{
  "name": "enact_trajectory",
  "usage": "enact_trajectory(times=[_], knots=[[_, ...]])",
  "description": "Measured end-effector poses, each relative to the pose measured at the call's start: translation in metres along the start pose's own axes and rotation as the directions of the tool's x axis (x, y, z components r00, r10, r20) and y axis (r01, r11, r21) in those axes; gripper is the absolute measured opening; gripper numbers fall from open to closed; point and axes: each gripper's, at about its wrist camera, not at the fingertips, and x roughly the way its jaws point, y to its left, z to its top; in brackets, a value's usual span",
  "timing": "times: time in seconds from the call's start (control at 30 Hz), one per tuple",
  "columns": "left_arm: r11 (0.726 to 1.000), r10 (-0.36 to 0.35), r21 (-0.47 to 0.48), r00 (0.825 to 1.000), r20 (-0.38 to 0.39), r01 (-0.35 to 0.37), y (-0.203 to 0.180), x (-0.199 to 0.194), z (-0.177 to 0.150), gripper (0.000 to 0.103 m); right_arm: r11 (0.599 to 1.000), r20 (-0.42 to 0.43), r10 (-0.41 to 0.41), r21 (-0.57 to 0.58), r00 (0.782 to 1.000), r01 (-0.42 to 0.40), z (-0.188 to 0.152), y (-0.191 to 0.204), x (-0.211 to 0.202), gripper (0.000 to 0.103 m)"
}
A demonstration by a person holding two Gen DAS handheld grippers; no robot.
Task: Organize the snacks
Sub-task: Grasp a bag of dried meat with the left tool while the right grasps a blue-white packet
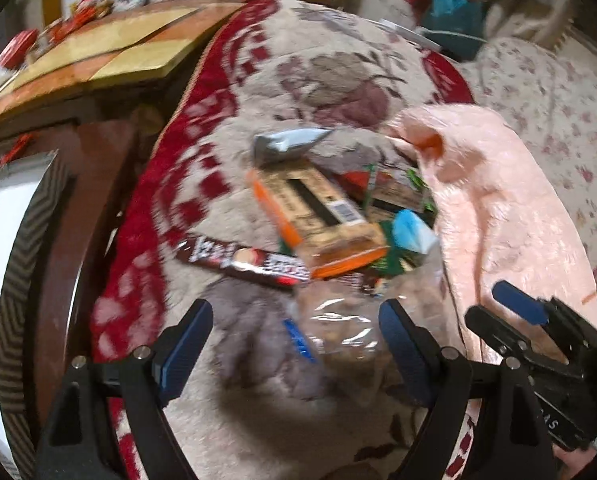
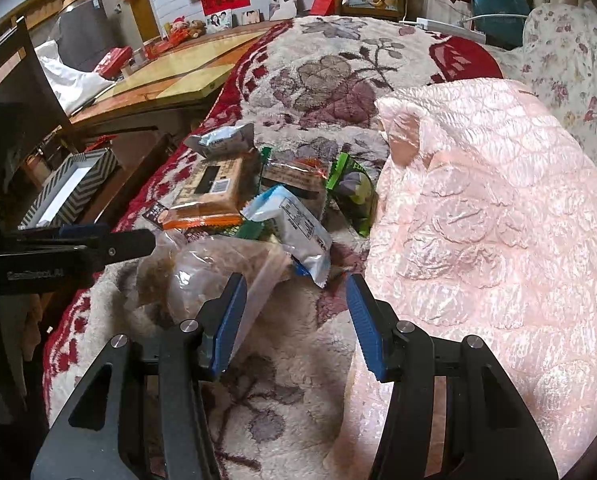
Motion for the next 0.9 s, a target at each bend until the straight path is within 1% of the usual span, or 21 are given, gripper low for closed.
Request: enact_trajectory(times=[0.07,0.17,0.23,0.3,0.43,0.53,0.57,0.6,0.63,0.7,0.77,0.8,0.9], knots=[[1.0,-0.008,0.01,1.0,-0.015,0.008,-0.007,0.005,0.001,0.089,1.0,0.001,-0.011,0.008,1.0,0.011,-0.001,-0.003,0.0,0.052],[1.0,-0.025,0.0,0.999,-0.033,0.025,-0.018,0.014,0.003,0.089,0.999,0.003,-0.023,0.039,1.0,0.023,0.0,-0.012,0.0,0.052],[0.999,-0.043,0.007,0.998,-0.036,0.044,-0.027,0.018,0.004,0.089,0.997,0.004,-0.045,0.062,0.999,0.045,0.001,-0.019,-0.002,0.052],[0.999,-0.041,0.027,0.998,-0.04,0.042,-0.037,0.022,0.005,0.089,0.995,0.003,-0.062,0.079,0.998,0.062,0.002,-0.025,-0.002,0.052],[0.997,-0.033,0.072,0.997,-0.072,0.039,-0.052,0.032,0.003,0.089,0.992,0.006,-0.073,0.101,0.997,0.072,0.005,-0.035,-0.003,0.052],[0.994,-0.032,0.102,0.997,-0.077,0.039,-0.056,0.036,0.0,0.088,0.99,-0.001,-0.084,0.109,0.996,0.084,0.007,-0.04,0.0,0.052],[0.992,-0.038,0.118,0.996,-0.075,0.046,-0.057,0.035,-0.001,0.082,0.991,-0.005,-0.076,0.112,0.997,0.076,0.008,-0.041,0.001,0.052],[0.989,-0.054,0.134,0.996,-0.074,0.063,-0.058,0.034,-0.002,0.07,0.991,-0.008,-0.063,0.117,0.998,0.063,0.01,-0.043,0.003,0.052],[0.985,-0.073,0.153,0.994,-0.079,0.085,-0.06,0.032,-0.004,0.065,0.992,-0.005,-0.054,0.116,0.999,0.055,0.012,-0.043,0.004,0.052],[0.976,-0.095,0.186,0.991,-0.089,0.11,-0.063,0.029,-0.006,0.047,0.996,-0.003,-0.022,0.085,1.0,0.023,0.018,-0.04,0.009,0.052],[0.968,-0.112,0.214,0.989,-0.096,0.13,-0.065,0.025,-0.009,0.04,0.999,-0.021,0.027,0.04,0.999,-0.026,0.024,-0.034,0.018,0.052],[0.966,-0.123,0.214,0.987,-0.1,0.142,-0.064,0.024,-0.01,0.036,0.999,-0.036,0.047,0.017,0.998,-0.046,0.027,-0.03,0.025,0.053],[0.964,-0.168,0.189,0.979,-0.117,0.188,-0.054,0.019,-0.011,0.03,0.996,-0.068,0.082,-0.019,0.994,-0.083,0.034,-0.024,0.042,0.053]])
